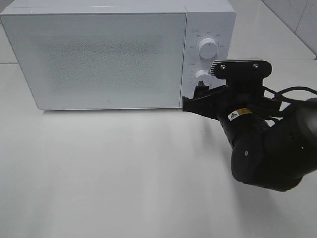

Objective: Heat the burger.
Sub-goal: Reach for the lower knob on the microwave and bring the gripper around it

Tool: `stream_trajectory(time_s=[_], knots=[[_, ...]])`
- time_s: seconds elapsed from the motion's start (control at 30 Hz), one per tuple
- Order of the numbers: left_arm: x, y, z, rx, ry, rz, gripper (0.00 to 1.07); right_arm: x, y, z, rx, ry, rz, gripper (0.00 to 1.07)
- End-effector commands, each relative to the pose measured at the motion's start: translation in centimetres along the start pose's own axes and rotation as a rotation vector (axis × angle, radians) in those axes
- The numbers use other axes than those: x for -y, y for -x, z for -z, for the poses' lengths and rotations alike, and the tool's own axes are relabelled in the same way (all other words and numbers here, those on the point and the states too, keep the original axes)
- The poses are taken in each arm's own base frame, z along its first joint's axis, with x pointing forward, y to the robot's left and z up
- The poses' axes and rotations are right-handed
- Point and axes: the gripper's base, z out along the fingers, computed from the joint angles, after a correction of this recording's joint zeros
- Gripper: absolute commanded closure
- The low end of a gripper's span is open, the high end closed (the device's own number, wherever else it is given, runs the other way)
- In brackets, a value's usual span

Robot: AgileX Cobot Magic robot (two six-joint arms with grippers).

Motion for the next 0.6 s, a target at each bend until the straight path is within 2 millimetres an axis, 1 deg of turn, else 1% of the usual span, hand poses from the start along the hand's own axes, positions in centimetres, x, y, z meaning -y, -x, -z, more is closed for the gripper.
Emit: stream_trajectory(time_s=[0.03, 0.23, 0.4, 0.53, 0.6], knots=[[0.1, -0.2, 0.1, 0.015, -0.002, 0.002, 0.06, -0.7, 1.1, -1.2, 0.105, 0.009, 0.006, 0.32], [0.1, -0.2, 0.1, 0.015, -0.002, 0.002, 0.06, -1.6, 0.7, -2.5, 0.092, 0.013, 0.000, 0.32], [0.1, -0.2, 0.1, 0.015, -0.002, 0.002, 0.06, -1.2, 0.7, -3.6, 0.083, 0.014, 0.002, 0.32], [0.1, -0.2, 0.1, 0.015, -0.002, 0.002, 0.06, -1.3, 0.8, -3.8, 0.082, 0.019, 0.001, 0.32], [0.1, -0.2, 0.1, 0.015, -0.002, 0.002, 0.06, -1.4, 0.5, -3.9, 0.079, 0.028, 0.011, 0.32]])
